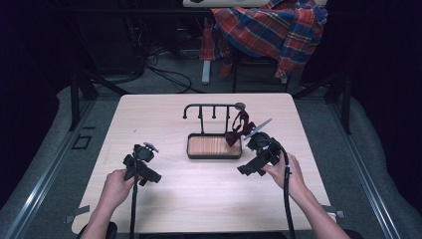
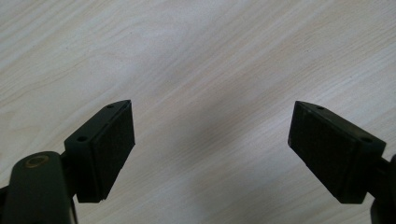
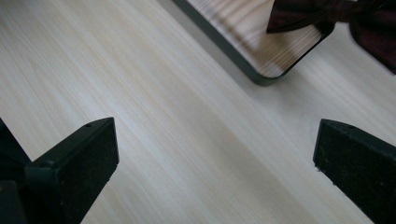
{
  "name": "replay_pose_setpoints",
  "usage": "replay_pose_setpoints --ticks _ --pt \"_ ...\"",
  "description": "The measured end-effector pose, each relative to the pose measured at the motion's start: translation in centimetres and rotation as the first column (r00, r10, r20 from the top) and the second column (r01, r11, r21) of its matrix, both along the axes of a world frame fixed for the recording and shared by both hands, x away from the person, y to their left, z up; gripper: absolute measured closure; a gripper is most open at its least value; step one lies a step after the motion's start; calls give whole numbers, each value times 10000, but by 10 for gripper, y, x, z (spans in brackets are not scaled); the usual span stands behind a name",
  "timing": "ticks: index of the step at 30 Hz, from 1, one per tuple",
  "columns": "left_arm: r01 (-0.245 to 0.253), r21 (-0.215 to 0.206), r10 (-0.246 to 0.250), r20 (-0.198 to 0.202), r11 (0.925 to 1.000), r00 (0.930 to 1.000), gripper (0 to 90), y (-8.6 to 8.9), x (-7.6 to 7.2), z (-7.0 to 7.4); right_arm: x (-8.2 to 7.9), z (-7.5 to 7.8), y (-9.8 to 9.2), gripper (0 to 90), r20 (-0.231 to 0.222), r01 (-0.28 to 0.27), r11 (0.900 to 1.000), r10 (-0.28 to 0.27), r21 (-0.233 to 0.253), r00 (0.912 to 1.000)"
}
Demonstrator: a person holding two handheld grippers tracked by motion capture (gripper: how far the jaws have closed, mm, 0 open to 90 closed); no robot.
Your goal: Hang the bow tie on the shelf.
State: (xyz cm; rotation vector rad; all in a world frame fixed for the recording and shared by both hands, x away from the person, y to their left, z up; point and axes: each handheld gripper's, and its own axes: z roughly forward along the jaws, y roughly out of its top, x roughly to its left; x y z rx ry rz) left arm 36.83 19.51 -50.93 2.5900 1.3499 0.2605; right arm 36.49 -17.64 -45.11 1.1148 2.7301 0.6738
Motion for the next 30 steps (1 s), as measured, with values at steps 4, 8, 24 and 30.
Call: replay_pose_setpoints --ticks 4,8,24,30 --pt "-29 10 29 4 10000 10000 147 0 0 0 -7 -10 3 1 -195 -221 9996 217 -189 9996" --pt "-32 -19 32 -12 10000 10000 147 0 0 0 -13 -21 6 1 -449 -388 9984 370 -403 9983" --pt "0 5 0 0 10000 10000 147 0 0 0 -22 -63 14 1 -1829 -1252 9872 1057 -985 9774" --pt "13 -37 -13 -14 10000 10000 147 0 1 0 -21 -62 12 1 -1759 -1319 9853 1116 -1082 9781"
